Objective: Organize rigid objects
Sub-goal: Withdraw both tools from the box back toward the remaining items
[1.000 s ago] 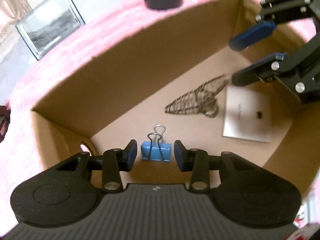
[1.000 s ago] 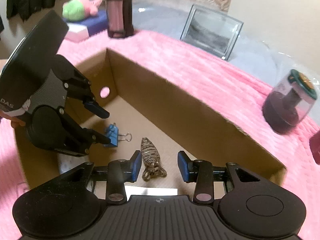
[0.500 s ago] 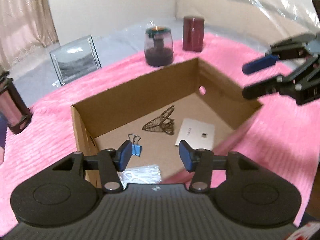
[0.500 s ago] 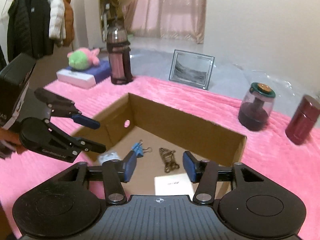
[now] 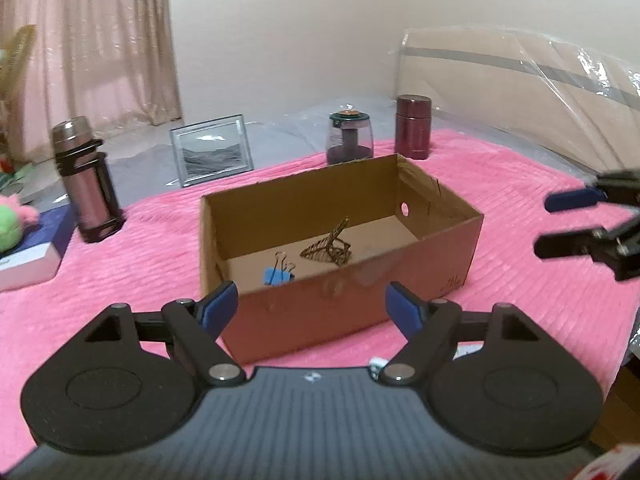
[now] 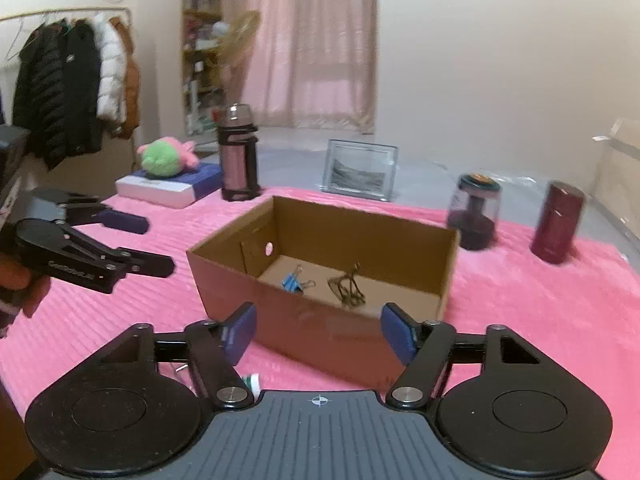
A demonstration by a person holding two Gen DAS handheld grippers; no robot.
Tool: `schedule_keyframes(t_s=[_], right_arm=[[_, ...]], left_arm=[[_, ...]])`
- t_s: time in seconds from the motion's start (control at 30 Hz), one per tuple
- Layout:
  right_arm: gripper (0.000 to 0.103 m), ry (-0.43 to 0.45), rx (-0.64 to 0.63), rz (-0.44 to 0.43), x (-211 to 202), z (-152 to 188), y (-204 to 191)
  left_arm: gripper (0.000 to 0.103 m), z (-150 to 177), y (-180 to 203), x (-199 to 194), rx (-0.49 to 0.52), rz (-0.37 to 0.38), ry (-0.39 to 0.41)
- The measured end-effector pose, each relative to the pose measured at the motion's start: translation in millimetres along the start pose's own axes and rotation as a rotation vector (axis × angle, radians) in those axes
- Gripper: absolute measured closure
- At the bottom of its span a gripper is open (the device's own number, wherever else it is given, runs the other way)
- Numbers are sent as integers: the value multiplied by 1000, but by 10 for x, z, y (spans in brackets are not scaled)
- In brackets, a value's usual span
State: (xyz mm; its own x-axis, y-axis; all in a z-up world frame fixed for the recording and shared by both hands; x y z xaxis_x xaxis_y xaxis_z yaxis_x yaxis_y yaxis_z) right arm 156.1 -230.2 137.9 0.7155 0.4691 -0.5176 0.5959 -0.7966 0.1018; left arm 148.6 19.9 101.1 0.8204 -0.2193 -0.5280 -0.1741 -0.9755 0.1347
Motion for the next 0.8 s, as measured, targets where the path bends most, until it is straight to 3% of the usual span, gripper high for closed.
schedule_keyframes(t_s=[0.23,0.4,0.8], right_arm=[[25,-57,11,8,-109,600,-340],[25,-69,71,11,-181,931,-438],[25,-97,61,-36,-33,1147,-431]], left_arm=[[22,459,-46,-309,-58,-113,71],[22,766,-123,-369,-139,-132,55],[22,1228,-191,-114,-158,-150,-26]])
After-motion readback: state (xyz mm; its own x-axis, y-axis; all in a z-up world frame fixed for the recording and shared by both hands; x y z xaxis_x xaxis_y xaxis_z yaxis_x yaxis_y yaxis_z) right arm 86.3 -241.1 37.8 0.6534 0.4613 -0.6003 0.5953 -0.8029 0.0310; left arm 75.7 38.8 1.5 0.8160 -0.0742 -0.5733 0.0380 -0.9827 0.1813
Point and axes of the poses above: each gripper's, at about its wrist camera, not at the fingertips, and x roughly the way its jaws point, y to its right, z to its underside, the point moved 1 cm from there along x, roughly the way its jaws point, and after that the axes turned 14 degrees about -x, right-handed, at the moved point
